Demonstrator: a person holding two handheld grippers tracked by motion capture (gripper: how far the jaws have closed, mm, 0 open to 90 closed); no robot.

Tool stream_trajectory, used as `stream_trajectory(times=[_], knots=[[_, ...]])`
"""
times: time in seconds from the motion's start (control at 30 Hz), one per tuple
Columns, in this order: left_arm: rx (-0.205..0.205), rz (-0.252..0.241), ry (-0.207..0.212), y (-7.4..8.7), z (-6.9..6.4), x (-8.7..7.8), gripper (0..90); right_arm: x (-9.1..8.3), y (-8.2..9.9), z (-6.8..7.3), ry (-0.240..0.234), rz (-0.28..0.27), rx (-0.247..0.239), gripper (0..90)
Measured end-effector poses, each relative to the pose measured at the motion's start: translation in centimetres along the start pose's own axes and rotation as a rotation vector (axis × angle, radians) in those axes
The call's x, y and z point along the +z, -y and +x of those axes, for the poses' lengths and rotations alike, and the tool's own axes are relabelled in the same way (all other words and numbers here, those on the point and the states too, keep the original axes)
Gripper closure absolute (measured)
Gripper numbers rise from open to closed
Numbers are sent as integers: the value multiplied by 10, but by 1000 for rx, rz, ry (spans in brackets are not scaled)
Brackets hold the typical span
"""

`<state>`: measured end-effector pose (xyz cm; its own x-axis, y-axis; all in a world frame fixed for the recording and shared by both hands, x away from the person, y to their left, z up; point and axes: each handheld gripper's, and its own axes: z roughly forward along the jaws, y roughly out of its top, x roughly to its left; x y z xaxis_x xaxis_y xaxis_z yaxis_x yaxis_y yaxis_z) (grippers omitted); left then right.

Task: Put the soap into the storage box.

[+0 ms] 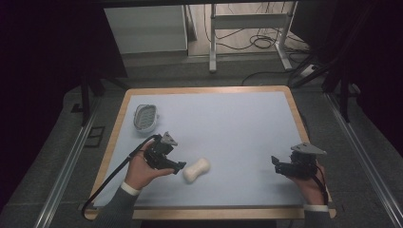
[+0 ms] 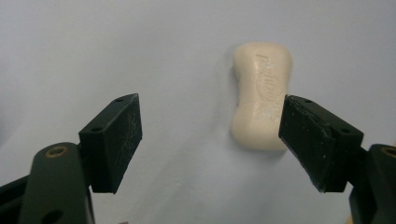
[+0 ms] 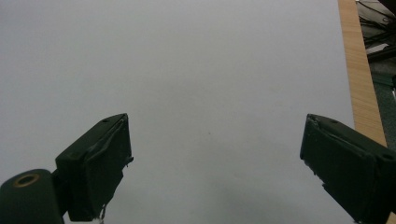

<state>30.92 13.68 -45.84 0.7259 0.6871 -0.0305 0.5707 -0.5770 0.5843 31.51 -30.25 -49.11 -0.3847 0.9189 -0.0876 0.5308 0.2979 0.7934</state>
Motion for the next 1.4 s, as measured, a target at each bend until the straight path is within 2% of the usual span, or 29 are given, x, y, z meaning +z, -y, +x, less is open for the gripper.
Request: stream_trajectory(times=[0.1,0.47,0.5,0.73,0.9,1.0,1.13,1.4], knots=[[10,8,14,-4,-4,4,217,1,0,0,0,2,-1,88],[32,46,21,-11,-14,15,218,2,1,-1,3,9,-2,88],[32,47,34,-12,-15,18,220,1,1,-1,3,10,-3,88],[27,77,29,-13,-19,27,224,2,2,-1,6,14,0,88],[27,87,46,-13,-22,31,226,3,3,-1,9,19,-4,88],[39,106,41,-14,-25,35,226,4,3,-1,10,23,-7,88],[67,132,61,-19,-34,47,228,4,3,-1,11,24,-8,88],[47,152,69,-20,-34,61,250,4,4,-3,17,25,-7,88]])
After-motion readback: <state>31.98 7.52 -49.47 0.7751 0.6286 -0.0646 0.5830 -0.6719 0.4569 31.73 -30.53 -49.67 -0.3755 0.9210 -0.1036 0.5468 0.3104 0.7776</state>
